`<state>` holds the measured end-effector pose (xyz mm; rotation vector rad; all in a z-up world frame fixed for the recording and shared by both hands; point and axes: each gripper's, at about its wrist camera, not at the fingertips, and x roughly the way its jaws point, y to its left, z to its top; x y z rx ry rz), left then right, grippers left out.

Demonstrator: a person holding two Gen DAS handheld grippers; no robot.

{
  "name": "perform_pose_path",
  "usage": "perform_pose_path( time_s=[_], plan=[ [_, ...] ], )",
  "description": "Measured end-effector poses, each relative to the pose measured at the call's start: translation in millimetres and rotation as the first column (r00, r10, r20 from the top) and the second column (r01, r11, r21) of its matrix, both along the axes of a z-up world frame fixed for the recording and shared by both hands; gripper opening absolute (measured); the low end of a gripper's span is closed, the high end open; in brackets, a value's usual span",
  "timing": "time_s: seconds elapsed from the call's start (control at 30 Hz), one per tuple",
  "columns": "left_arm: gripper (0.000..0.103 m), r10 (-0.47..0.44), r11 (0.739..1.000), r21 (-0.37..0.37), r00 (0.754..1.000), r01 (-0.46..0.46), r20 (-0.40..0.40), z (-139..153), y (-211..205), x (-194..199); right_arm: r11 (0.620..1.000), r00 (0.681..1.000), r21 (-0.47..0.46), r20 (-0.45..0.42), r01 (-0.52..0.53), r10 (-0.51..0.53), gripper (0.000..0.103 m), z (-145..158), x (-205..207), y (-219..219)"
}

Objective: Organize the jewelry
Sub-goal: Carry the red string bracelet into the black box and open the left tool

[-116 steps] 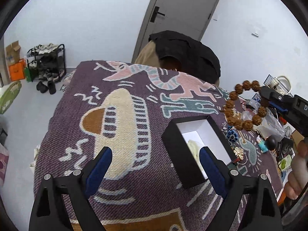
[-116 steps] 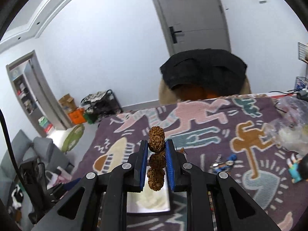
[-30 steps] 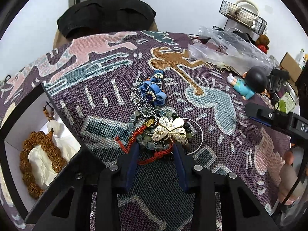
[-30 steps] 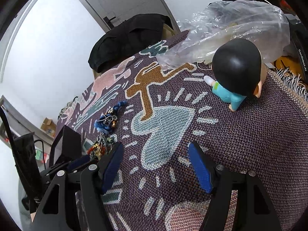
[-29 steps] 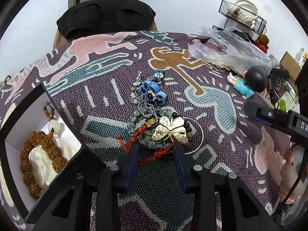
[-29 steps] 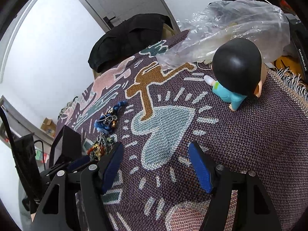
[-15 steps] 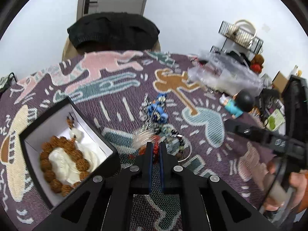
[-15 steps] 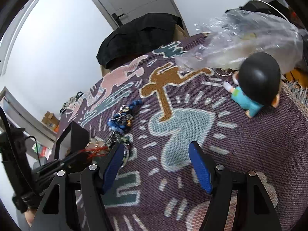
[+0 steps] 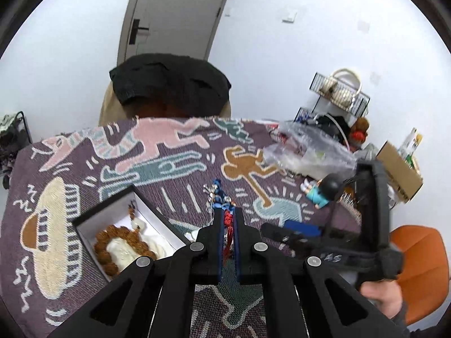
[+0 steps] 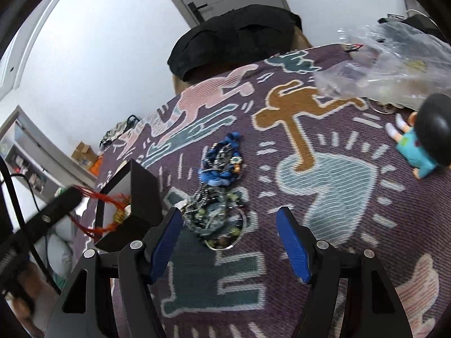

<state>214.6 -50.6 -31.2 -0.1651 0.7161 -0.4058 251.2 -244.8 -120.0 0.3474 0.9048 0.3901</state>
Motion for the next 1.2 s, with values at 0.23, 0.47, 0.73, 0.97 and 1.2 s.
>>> perform_pose_path(
  time_s=[0.23, 0.47, 0.73, 0.97, 1.2],
  plan=[
    [0.006, 0.03, 1.0, -0.008, 0.999, -0.03, 0.044, 16.1, 19.7, -8.3, 0.999, 0.999, -0.009, -0.007, -0.044, 0.044, 0.069, -0.8, 2.4, 25.3],
    [0.006, 0.085, 0.996, -0.01, 0.995, -0.085, 0.041, 15.0, 44.7, -10.7, 0.996, 0.996, -0.022, -0.02, -0.088, 0.087, 0.067, -1.2, 14.3, 50.1],
    [0.006, 0.115, 0.993, -0.019, 0.993, -0.114, 0.014, 2.3, 63.1, -12.0, 0.997, 0.999, -0.075, -0.039, -0.032, 0.029, 0.062, -8.0, 23.2, 42.3],
    [0.006, 0.123, 0.991, -0.045, 0.992, -0.123, -0.009, -7.2, 68.0, -9.5, 0.986, 0.996, -0.163, -0.067, 0.043, -0.054, 0.058, -24.0, 25.3, 25.8],
    [0.006, 0.134, 0.989, -0.059, 0.991, -0.136, -0.025, -10.5, 73.6, -13.6, 0.995, 0.992, -0.101, -0.122, 0.027, -0.04, 0.005, -34.1, 22.0, 17.7]
  ],
)
